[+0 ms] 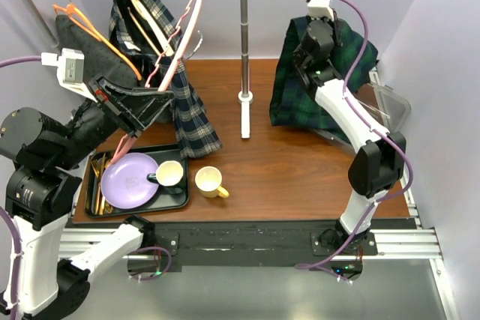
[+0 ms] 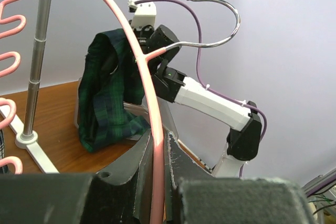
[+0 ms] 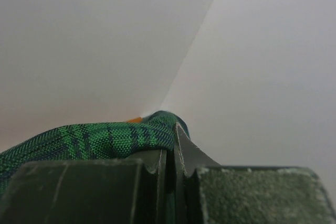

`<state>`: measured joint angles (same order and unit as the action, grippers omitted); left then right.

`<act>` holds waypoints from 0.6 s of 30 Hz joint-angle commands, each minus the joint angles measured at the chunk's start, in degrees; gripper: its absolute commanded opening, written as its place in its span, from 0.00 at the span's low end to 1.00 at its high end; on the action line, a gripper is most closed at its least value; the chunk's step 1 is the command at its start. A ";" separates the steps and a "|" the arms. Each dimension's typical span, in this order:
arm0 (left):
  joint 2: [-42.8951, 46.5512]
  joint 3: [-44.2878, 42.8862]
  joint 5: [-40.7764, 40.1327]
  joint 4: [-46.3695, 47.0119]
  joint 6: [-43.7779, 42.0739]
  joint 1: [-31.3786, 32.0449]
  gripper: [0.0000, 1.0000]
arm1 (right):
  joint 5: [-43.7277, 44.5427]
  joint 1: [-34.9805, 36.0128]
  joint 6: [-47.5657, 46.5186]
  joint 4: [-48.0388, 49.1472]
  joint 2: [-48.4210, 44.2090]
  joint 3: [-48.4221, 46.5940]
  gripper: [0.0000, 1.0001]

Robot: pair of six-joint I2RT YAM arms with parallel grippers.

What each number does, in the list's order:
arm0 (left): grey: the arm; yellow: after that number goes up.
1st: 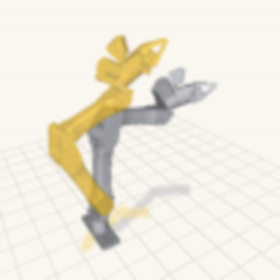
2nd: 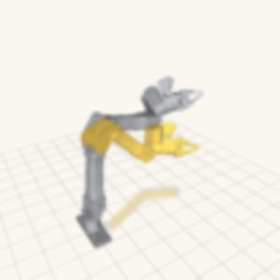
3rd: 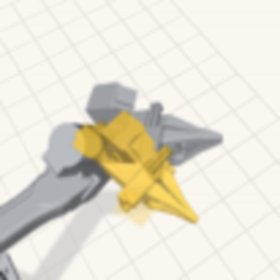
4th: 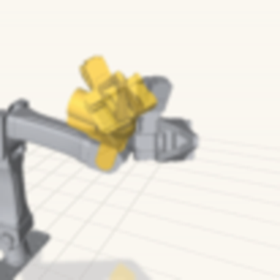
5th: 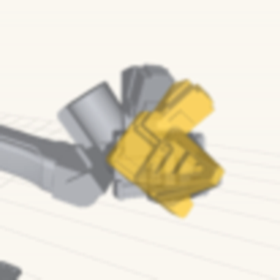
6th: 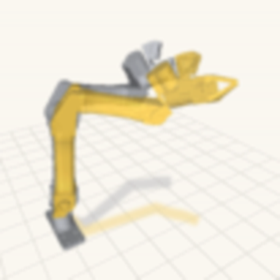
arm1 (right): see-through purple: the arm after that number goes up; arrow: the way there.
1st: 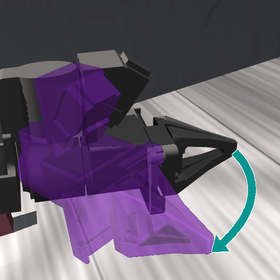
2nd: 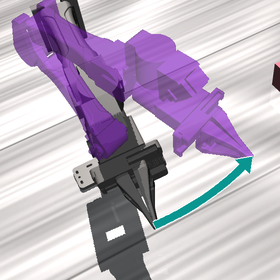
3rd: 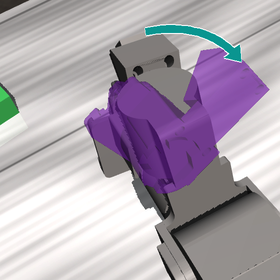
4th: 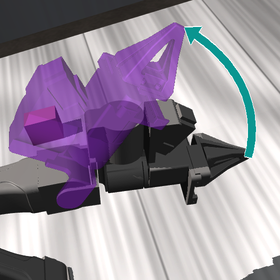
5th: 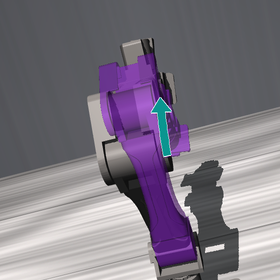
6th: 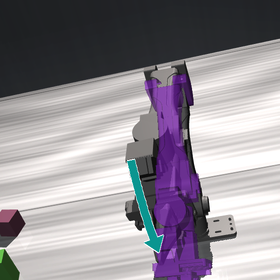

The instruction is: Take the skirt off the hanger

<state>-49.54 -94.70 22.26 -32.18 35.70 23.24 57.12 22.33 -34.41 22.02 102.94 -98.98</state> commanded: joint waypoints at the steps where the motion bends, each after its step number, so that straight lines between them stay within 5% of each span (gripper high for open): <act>1: -0.12 0.91 -1.08 4.76 -2.13 -0.39 0.00 | 12.90 -1.84 3.56 -0.38 -0.72 -2.97 0.00; 8: -0.47 1.88 -1.08 5.38 -2.30 -0.39 0.00 | 16.62 -7.02 24.72 -20.42 -5.02 3.96 0.00; 18: -0.12 1.79 -2.66 4.50 -3.62 -0.39 0.00 | 5.02 -11.25 43.53 -20.79 -13.28 26.09 0.00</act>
<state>-50.54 -92.55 21.15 -31.22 34.57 23.24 66.08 12.51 -3.14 0.32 93.67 -78.02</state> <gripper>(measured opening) 0.150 0.030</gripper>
